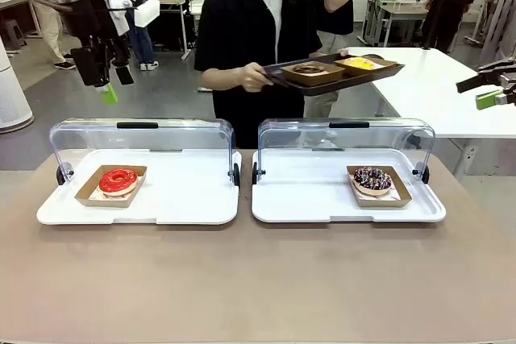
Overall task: Provide the desired donut to the person.
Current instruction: Place the picked Paper togo box onto the Handle tray extended by the person.
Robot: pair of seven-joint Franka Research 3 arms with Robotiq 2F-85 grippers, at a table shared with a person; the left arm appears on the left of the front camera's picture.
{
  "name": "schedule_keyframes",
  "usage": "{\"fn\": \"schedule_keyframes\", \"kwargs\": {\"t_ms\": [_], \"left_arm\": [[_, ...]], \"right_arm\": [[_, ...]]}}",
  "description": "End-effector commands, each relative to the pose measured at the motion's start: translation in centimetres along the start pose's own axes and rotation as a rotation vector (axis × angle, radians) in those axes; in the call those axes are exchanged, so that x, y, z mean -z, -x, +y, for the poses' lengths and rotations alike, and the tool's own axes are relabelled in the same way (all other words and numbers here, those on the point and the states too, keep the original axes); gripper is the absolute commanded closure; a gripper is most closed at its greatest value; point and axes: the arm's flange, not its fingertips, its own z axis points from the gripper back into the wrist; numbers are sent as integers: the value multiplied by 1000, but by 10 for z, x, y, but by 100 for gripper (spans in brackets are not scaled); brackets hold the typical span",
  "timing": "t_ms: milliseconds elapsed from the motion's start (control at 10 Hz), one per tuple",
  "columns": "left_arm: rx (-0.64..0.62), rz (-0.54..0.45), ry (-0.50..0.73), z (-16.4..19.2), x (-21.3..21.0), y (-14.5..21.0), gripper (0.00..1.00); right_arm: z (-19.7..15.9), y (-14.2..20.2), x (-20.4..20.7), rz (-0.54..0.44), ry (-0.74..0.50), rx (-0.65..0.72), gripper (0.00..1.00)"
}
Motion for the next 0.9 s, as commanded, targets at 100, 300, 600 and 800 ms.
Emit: {"fn": "schedule_keyframes", "kwargs": {"t_ms": [100,300,600,800], "left_arm": [[32,-346,-46,8,-5,91,4],[-10,-562,-44,-3,-7,139,4],[-211,-727,-61,-36,-6,197,4],[-291,-777,-80,-73,-1,223,4]], "right_arm": [[1,0,1,-2,-1,0,0],[1,0,1,-2,-1,0,0],[1,0,1,-2,-1,0,0],[1,0,1,-2,-1,0,0]]}}
